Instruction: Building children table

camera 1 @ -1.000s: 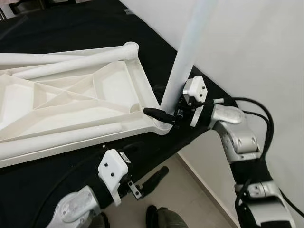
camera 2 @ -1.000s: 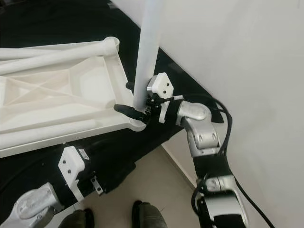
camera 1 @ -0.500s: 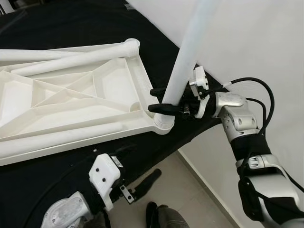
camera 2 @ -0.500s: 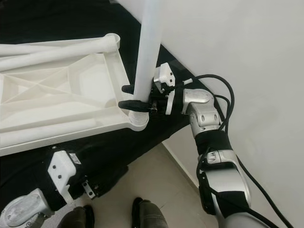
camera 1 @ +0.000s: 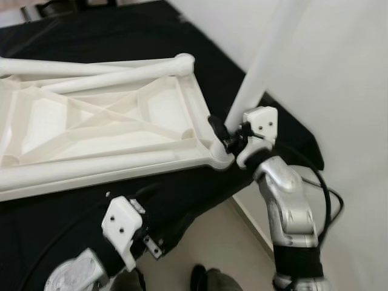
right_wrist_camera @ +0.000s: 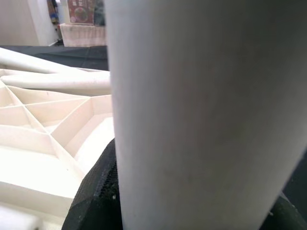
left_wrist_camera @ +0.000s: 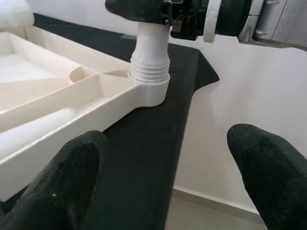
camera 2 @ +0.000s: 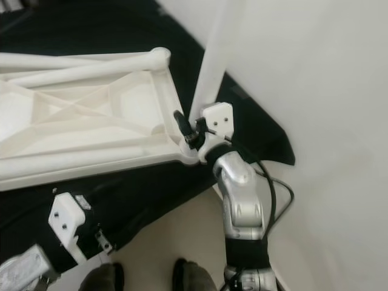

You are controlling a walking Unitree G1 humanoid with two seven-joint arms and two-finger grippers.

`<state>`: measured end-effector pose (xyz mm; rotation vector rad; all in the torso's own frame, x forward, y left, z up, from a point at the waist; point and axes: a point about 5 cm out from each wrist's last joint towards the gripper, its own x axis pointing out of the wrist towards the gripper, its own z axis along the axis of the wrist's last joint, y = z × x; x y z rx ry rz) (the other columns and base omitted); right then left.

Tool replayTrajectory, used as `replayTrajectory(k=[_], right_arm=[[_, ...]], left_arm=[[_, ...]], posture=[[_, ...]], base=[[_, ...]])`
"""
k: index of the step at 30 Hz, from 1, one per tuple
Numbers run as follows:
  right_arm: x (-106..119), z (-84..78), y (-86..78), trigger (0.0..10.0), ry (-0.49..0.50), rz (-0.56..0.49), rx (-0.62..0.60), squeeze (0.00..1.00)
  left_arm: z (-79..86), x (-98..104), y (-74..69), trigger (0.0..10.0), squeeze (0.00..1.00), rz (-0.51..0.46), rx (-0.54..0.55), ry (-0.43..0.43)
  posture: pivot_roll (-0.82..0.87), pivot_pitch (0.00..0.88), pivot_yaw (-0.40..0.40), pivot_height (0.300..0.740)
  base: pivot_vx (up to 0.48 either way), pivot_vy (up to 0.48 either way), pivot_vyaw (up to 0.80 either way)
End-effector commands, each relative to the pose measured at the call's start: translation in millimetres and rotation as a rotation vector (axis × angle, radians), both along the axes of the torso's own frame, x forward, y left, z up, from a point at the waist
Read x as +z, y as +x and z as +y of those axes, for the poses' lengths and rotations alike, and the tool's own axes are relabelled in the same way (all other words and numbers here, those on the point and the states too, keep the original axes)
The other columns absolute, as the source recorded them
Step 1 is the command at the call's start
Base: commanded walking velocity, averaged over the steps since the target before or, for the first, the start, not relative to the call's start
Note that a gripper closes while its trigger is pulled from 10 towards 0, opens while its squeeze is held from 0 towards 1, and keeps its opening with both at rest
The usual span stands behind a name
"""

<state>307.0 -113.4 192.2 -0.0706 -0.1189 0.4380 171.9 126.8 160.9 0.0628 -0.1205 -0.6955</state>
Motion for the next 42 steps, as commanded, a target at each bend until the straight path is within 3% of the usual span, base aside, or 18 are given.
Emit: replayTrajectory(k=[1,3,4,8,9,11,13,14,15,20,24,25,26,27,28,29,37,42], right_arm=[[-50,8.6,-0.7,0.0,-0.080,0.219,0.032,0.00],[-46,16.7,6.9,0.0,-0.091,0.196,0.077,0.00],[-40,20.3,8.7,10.0,-0.087,0.161,0.083,0.00],[-31,28.1,5.6,10.0,-0.062,0.136,0.098,0.00],[-24,31.6,5.5,10.0,-0.026,0.117,0.172,1.00],[-7,30.5,7.2,10.0,0.040,0.063,0.358,1.00],[-1,27.5,8.8,10.0,0.050,0.041,0.418,1.00],[4,20.2,12.6,10.0,0.034,0.028,0.510,0.20],[9,12.4,15.5,10.0,-0.009,0.012,0.600,0.00],[21,-14.2,29.3,10.0,-0.146,0.015,0.818,0.00],[27,-13.2,36.5,10.0,-0.165,0.036,0.891,0.00],[31,-9.8,39.2,8.9,-0.182,0.041,0.942,0.00],[31,-9.8,39.2,8.9,-0.182,0.041,0.942,0.00],[36,-3.8,41.7,4.1,-0.186,0.042,1.009,0.00],[36,-3.8,41.7,4.1,-0.186,0.042,1.009,0.00],[38,-1.2,44.7,0.0,-0.199,0.048,1.049,0.00],[34,-2.3,51.1,0.0,-0.224,0.081,1.090,0.00],[22,-12.4,50.2,0.0,-0.207,0.086,1.020,0.00]], left_arm=[[-1.7,-9,0.0,10.0,0.00,0.025,-0.001,0.002],[0.6,-13,1.8,10.0,0.00,0.031,0.025,0.004],[1.8,-16,2.4,10.0,0.00,0.034,0.039,0.006],[2.0,-20,2.7,10.0,0.00,0.039,0.057,0.010],[0.3,-23,2.7,10.0,0.00,0.042,0.064,0.012],[-2.7,-26,2.5,10.0,0.00,0.037,0.069,0.016],[-3.3,-26,2.5,10.0,0.00,0.034,0.069,0.016],[-4.0,-26,2.6,10.0,0.00,0.029,0.064,0.020],[-4.6,-26,2.7,10.0,0.00,0.024,0.059,0.022],[-8.6,-26,1.4,10.0,0.00,0.004,0.033,0.038],[-10.1,-26,0.1,10.0,0.00,-0.007,0.024,0.052],[-10.5,-26,-0.6,10.0,0.00,-0.014,0.022,0.060],[-10.5,-26,-0.6,10.0,0.00,-0.014,0.022,0.060],[-10.6,-26,-1.3,10.0,0.00,-0.019,0.022,0.070],[-10.6,-26,-1.3,10.0,0.00,-0.019,0.022,0.070],[-10.9,-26,-1.8,10.0,0.00,-0.020,0.027,0.070],[-12.1,-25,-3.4,10.0,0.00,-0.022,0.043,0.063],[-11.5,-24,-3.4,10.0,0.00,-0.024,0.044,0.059]], posture=[[0.15,0.266,-0.100,0.740],[0.15,0.258,-0.108,0.740],[0.15,0.258,-0.110,0.740],[0.15,0.252,-0.116,0.740],[0.15,0.252,-0.116,0.740],[0.15,0.244,-0.113,0.740],[0.16,0.244,-0.113,0.740],[0.16,0.239,-0.115,0.740],[0.16,0.238,-0.116,0.740],[0.17,0.232,-0.121,0.740],[0.18,0.233,-0.125,0.740],[0.19,0.240,-0.122,0.740],[0.19,0.240,-0.122,0.740],[0.19,0.242,-0.122,0.740],[0.19,0.242,-0.122,0.740],[0.20,0.247,-0.125,0.740],[0.20,0.258,-0.128,0.740],[0.18,0.264,-0.120,0.740]], base=[[0.000,0.000,0.00],[0.000,0.000,0.00],[0.000,0.000,0.00],[0.000,0.000,0.00],[0.000,0.000,0.00],[0.000,0.000,0.00],[0.000,0.000,0.00],[0.000,0.000,0.00],[0.000,0.000,0.00],[0.000,0.000,0.00],[0.000,0.000,0.00],[0.000,0.000,0.00],[0.000,0.000,0.00],[0.000,0.000,0.00],[0.000,0.000,0.00],[0.000,0.000,0.00],[0.000,0.000,0.00],[0.000,0.000,0.00]])
